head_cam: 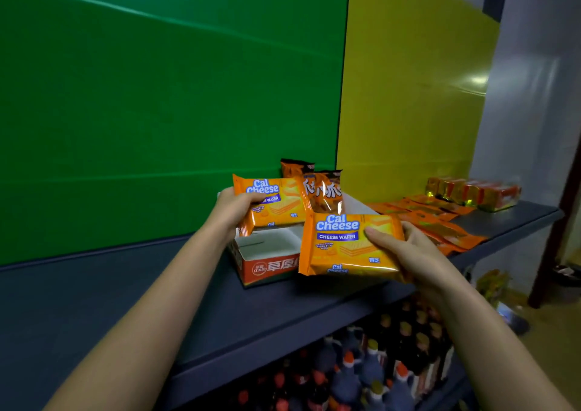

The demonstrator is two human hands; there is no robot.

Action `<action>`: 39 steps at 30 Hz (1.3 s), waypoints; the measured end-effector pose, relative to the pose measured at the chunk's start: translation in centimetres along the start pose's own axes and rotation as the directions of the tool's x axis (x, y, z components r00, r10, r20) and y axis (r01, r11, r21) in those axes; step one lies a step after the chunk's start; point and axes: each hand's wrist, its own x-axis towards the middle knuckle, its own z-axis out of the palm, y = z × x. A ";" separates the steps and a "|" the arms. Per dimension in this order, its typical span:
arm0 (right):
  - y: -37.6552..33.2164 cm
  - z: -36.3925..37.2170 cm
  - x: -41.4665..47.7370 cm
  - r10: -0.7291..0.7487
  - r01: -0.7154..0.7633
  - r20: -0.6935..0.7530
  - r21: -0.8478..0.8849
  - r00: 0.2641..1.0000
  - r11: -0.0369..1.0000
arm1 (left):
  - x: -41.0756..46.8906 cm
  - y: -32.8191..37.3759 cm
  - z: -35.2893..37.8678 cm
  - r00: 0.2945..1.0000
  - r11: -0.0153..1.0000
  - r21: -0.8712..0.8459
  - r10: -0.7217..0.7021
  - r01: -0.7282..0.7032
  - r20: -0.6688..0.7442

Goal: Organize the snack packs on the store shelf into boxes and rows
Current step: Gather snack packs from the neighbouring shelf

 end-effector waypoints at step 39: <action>0.9 6.5 22.9 -0.204 0.214 0.390 0.018 0.898 0.977 | 13.0 -2.9 0.6 0.933 0.531 0.844 0.261 0.076 -0.249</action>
